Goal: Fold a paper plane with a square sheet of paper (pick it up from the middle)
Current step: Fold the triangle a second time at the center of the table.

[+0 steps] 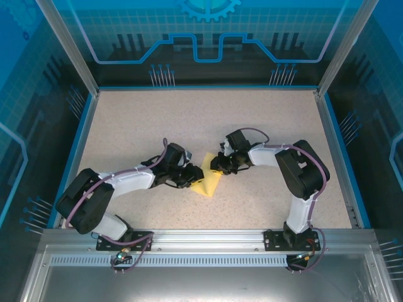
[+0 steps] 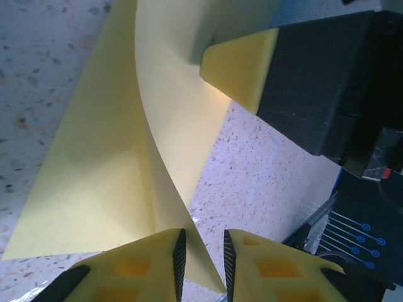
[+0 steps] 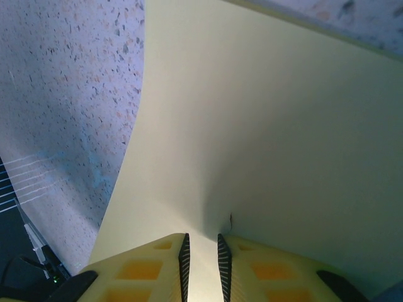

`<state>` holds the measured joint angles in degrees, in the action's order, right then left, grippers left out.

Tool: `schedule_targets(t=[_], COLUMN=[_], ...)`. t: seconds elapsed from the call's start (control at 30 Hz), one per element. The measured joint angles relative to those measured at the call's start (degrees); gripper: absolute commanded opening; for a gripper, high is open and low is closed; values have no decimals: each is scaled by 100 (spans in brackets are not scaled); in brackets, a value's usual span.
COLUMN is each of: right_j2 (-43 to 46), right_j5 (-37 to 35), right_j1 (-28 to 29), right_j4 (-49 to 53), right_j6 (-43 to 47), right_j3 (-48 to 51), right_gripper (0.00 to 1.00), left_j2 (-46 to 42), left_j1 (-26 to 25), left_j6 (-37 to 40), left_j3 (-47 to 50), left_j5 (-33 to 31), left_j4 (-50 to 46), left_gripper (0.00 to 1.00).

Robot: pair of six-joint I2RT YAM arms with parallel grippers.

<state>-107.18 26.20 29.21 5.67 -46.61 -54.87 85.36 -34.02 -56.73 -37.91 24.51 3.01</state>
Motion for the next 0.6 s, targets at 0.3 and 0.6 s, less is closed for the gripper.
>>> schedule_targets(t=[0.3,0.6], right_j2=[50,826], right_j5=[0,-20], right_j1=[4,-48], right_j4=[4,289], right_j6=[72,332], right_j3=[2,284], right_gripper=[27,36], left_j2=[544,804], left_j1=[-109,-109], left_j6=[-37,-37], left_j3=[-109,-118], left_j5=[46,72], left_j4=[428,785], left_gripper=[26,36])
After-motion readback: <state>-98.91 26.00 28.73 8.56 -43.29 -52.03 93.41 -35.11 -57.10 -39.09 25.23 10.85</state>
